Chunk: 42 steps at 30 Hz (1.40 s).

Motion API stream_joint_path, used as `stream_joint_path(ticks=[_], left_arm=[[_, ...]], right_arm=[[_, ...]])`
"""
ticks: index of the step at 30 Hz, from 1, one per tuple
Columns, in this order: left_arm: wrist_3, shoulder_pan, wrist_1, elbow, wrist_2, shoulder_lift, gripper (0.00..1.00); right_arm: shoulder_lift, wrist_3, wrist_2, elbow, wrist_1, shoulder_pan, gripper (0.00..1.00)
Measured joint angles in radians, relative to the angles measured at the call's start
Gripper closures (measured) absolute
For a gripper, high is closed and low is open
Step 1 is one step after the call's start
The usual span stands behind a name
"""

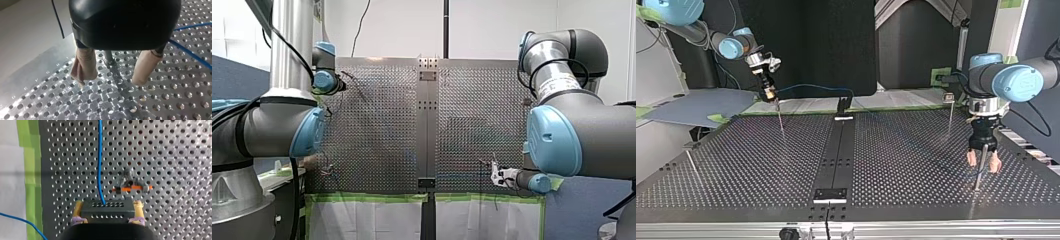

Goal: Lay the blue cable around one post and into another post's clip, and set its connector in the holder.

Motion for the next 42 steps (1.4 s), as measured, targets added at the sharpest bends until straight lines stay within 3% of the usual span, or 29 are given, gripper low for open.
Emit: stream_joint_path(ticks=[12,18,29,35,42], left_arm=[[-0.117,0.002,-0.066,-0.003,-0.015,0.008,0.0],[-0.173,0.005,-0.056,-0.036,-0.012,0.045,0.0],[-0.262,-0.001,-0.029,-0.069,0.039,0.1,0.0],[-0.281,0.001,-0.054,-0.088,0.016,0.118,0.0],[-0.262,0.005,-0.061,-0.131,-0.019,0.171,0.0]], right_arm=[[0.0,0.0,-0.102,0.0,-0.001,0.005,0.91],[0.0,0.0,-0.143,0.0,-0.003,0.006,0.91],[0.0,0.0,-0.148,0.0,-0.005,0.008,0.91],[0.0,-0.002,-0.148,0.0,-0.003,0.008,0.91],[0.0,-0.003,-0.148,0.0,-0.002,0.01,0.91]])
